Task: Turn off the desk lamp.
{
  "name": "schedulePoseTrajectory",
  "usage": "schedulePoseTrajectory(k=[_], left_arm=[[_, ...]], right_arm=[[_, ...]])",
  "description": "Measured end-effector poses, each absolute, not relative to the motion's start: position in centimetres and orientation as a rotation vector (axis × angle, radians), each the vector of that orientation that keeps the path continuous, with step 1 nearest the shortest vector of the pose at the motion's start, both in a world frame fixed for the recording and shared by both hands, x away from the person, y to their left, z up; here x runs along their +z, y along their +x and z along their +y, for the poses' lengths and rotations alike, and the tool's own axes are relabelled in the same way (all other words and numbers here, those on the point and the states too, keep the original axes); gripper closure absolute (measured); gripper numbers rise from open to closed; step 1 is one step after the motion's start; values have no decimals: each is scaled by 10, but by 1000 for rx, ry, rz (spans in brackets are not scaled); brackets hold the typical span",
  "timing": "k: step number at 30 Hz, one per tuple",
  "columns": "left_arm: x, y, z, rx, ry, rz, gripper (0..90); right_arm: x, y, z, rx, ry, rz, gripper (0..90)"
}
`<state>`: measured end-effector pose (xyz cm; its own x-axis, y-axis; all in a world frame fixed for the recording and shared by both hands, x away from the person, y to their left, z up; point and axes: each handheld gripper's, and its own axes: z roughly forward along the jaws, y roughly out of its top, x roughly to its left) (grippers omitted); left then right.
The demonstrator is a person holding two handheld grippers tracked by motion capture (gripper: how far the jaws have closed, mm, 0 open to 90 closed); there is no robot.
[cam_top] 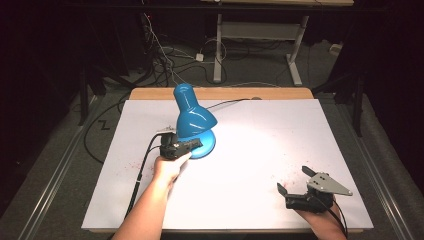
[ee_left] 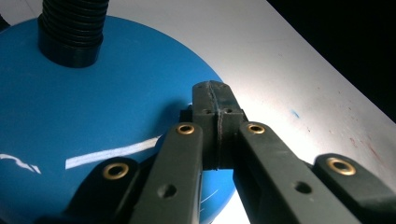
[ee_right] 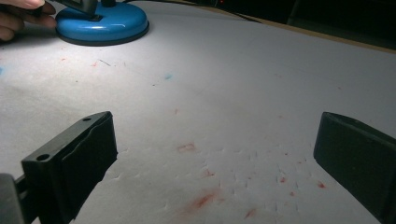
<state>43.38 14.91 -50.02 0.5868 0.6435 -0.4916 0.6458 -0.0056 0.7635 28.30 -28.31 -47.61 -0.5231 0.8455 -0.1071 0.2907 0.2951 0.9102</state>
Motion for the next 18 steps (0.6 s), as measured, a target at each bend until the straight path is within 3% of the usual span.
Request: schedulePoseTrajectory(k=[18], left_arm=[[-497, 432, 154, 29, 1707, 1132, 882]], right_arm=[[-476, 284, -285, 1209, 1012, 1968, 4]])
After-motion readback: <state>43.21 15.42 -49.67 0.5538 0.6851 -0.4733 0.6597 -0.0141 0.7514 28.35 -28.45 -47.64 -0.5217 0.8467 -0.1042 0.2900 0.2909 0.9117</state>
